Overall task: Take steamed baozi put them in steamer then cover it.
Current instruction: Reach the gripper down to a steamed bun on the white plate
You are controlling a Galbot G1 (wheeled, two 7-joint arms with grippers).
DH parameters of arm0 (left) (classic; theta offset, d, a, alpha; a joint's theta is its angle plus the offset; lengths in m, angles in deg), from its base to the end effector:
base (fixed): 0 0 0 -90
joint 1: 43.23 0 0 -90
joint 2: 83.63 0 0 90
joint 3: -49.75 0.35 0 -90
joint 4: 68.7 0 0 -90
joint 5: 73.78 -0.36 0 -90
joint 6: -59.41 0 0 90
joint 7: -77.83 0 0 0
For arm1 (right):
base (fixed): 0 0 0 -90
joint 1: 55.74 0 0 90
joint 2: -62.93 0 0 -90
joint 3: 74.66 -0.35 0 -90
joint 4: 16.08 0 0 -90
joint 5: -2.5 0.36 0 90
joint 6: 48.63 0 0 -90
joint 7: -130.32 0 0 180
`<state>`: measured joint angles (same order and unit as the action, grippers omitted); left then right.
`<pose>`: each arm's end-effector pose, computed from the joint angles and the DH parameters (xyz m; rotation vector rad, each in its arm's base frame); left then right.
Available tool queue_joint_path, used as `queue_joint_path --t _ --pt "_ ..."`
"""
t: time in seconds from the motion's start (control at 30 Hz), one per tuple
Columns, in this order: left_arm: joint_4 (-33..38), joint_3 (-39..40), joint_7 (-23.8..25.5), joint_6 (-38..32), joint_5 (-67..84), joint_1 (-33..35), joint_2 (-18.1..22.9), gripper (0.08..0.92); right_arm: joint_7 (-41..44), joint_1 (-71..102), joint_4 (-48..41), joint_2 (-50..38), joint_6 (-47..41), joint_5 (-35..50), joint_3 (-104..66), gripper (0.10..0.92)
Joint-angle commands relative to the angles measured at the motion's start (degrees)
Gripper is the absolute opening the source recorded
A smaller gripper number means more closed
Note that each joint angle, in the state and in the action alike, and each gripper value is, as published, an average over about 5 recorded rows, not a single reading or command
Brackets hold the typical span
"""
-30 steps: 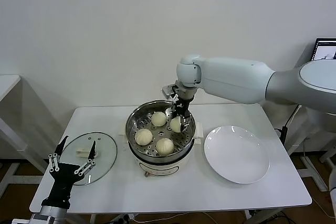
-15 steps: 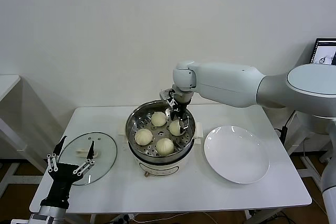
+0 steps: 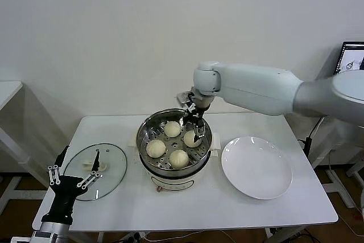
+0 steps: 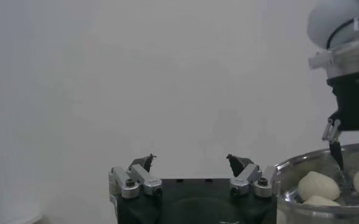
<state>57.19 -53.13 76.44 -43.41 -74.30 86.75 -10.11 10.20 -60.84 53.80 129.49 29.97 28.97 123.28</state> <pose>0.1441 0.1018 -0.2706 0.0263 2.9050 0.5424 0.5697 0.1066 -0.0537 1.6996 -1.2855 1.5552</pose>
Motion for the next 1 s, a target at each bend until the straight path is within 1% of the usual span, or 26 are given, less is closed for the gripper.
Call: queue_joint_path --t 0.03,0.13,0.2,0.27,0.37,0.43,0.57,0.7,0.8,1.0 --pt "-3.04 0.34 -2.18 -0.45 -14.43 -3.48 -0.57 0.823 -45.87 6.52 19.97 -24.17 12.07 9.07 -12.82 0.823" --pt "-4.43 0.93 -3.03 0.04 -18.37 -5.48 -1.25 0.823 -64.07 19.67 22.46 -29.04 16.71 9.18 -25.45 0.823" --pt "-5.07 1.41 -3.84 0.57 -20.99 -6.55 -1.63 0.823 -70.28 30.83 22.95 -30.41 18.57 8.73 -36.94 0.823" --pt "-5.39 1.99 -5.58 2.03 -24.12 -7.38 -1.94 0.823 -73.70 42.36 22.89 -30.76 20.55 8.08 -48.37 0.823" --pt "-5.47 2.72 -7.21 4.45 -27.32 -7.88 -2.58 0.823 -74.79 57.94 22.70 -29.75 22.66 7.55 -65.11 0.823" --pt "-5.98 2.91 -7.18 4.91 -29.11 -8.00 -2.93 0.823 -74.42 67.33 22.34 -28.18 24.16 6.80 -74.89 0.823" --pt "-9.69 2.46 -7.64 2.23 -36.87 -8.70 -3.07 0.823 -73.50 82.07 21.18 -23.93 27.42 3.66 -87.30 0.823" --pt "-13.94 1.07 -9.13 -0.72 -46.98 -9.40 -3.23 0.823 -71.80 92.75 20.79 -18.06 28.97 0.53 -96.23 0.823" --pt "-16.95 0.05 -10.22 -1.42 -53.13 -9.53 -4.05 0.823 -70.76 98.53 21.20 -13.48 29.69 -0.98 -100.97 0.823" --pt "-24.79 -1.37 -11.29 -2.72 -63.52 -9.26 -6.04 0.823 -69.10 106.92 22.77 -5.94 31.39 -4.25 -105.42 0.823"
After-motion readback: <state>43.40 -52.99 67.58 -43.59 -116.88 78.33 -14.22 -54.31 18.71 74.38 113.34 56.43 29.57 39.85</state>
